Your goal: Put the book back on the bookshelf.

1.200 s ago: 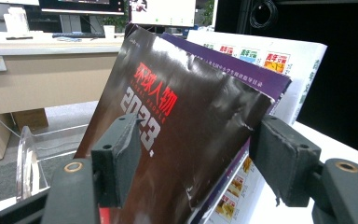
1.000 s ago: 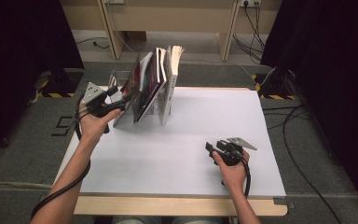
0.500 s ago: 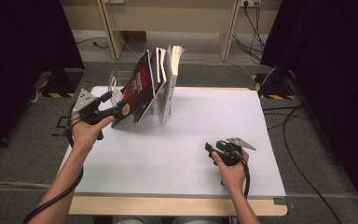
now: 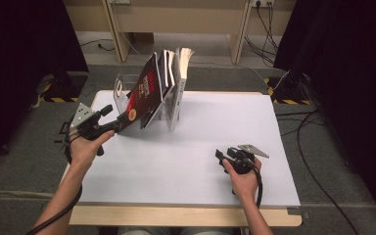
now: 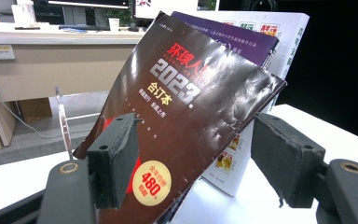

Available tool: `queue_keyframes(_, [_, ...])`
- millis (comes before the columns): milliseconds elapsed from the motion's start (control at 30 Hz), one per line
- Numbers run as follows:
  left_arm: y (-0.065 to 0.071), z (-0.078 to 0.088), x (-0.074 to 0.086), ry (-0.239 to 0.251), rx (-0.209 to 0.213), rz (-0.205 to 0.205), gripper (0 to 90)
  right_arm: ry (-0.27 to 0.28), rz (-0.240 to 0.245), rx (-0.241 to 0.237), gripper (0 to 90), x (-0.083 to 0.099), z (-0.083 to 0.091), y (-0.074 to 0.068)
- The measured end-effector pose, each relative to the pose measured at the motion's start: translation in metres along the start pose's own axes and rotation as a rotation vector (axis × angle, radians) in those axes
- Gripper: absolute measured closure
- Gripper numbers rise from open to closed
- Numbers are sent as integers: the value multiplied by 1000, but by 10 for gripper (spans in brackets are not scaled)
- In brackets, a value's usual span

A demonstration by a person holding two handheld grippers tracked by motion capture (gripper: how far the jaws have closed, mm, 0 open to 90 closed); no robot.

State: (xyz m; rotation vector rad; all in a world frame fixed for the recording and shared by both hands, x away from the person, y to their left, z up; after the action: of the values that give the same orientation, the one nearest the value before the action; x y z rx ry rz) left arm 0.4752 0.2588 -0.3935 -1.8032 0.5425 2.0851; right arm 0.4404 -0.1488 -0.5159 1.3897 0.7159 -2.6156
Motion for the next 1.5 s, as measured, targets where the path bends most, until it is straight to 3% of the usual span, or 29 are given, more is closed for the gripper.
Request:
queue_keyframes(833, [-9, 37, 31, -30, -38, 14, 311, -1, 3, 1, 439, 1, 0, -1])
queue_keyframes(1500, [-20, 63, 79, -96, -79, 53, 310, -2, 8, 2, 436, 1, 0, -2])
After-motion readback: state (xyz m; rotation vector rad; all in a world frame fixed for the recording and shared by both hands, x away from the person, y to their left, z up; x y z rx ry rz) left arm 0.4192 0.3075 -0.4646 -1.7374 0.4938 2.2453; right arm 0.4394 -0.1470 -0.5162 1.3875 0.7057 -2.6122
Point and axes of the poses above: each handheld gripper's, and its own axes: z roughly backward along the jaws, x roughly out of its underside, y roughly to its right, the point moved 6 cm from there along -z, roughly forward along the jaws, and after that the axes turned 2 degrees about -z, right-handed, at the moved point
